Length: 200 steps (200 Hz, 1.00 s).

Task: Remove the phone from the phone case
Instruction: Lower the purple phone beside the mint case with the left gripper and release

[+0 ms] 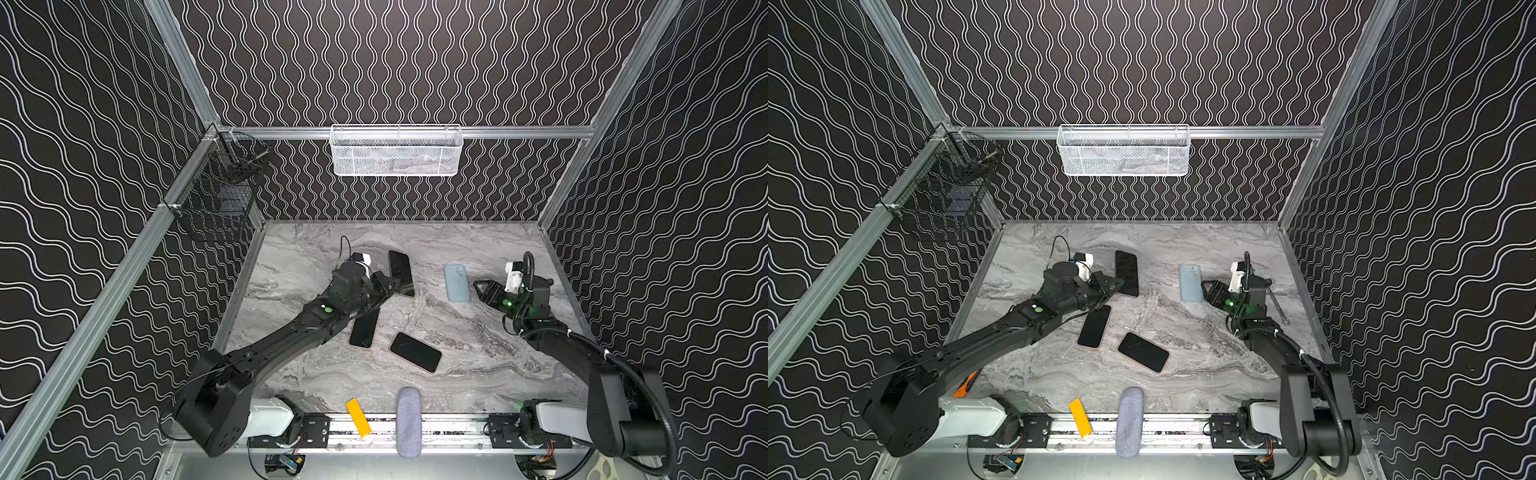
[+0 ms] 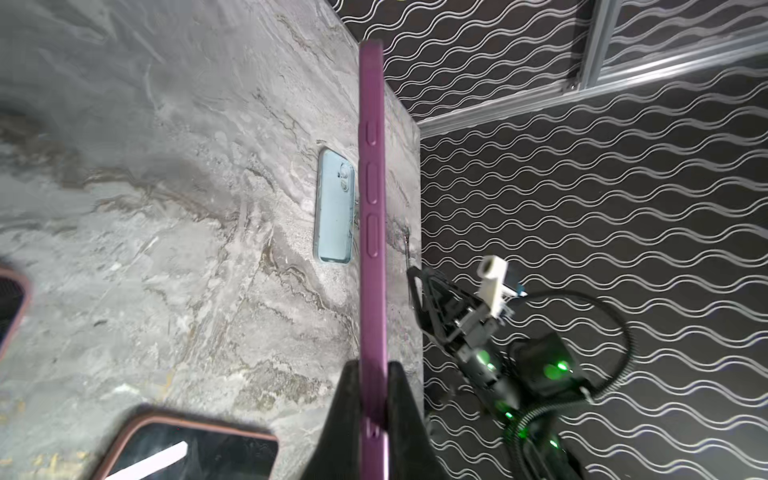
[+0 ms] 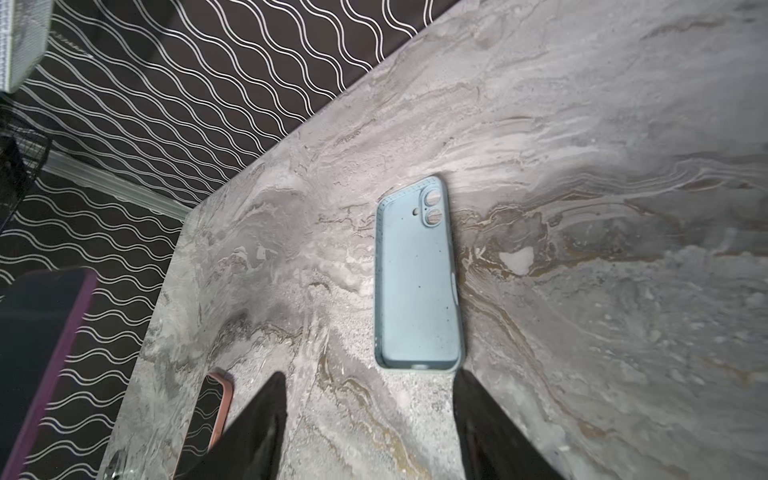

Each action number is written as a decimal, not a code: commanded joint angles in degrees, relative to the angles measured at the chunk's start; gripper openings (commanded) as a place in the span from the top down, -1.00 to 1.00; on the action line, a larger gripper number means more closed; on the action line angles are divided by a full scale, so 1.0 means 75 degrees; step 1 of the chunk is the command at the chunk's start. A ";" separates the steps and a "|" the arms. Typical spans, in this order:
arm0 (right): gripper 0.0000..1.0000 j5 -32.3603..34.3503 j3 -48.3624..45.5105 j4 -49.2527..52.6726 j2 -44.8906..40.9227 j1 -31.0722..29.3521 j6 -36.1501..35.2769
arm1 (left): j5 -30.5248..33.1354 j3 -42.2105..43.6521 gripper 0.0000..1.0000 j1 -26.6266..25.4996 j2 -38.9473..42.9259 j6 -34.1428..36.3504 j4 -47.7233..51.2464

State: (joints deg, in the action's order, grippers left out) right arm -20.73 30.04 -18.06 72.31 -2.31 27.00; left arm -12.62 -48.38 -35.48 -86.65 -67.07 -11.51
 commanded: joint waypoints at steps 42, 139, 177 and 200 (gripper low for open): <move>-0.38 -0.0098 0.0002 0.1243 -0.1440 -0.0076 -0.0233 | 0.0015 -0.1031 1.00 -0.0144 -0.1575 0.0783 -0.0932; -0.85 -0.0050 0.0288 0.2873 -0.2846 -0.0243 -0.0615 | -0.0286 -0.2136 1.00 -0.0425 -0.4070 0.0717 -0.2083; -0.97 -0.0060 0.0283 0.3101 -0.3043 -0.0243 -0.0635 | -0.0312 -0.2395 1.00 -0.0438 -0.4732 0.0716 -0.2296; -0.97 -0.0092 0.0243 0.3138 -0.3101 -0.0243 -0.0659 | -0.0394 -0.2517 1.00 -0.0483 -0.5005 0.0680 -0.2447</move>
State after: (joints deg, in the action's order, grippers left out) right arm -21.10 31.77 4.05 49.60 -4.08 23.00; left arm -14.50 -66.06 -38.70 -122.74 -62.70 -23.59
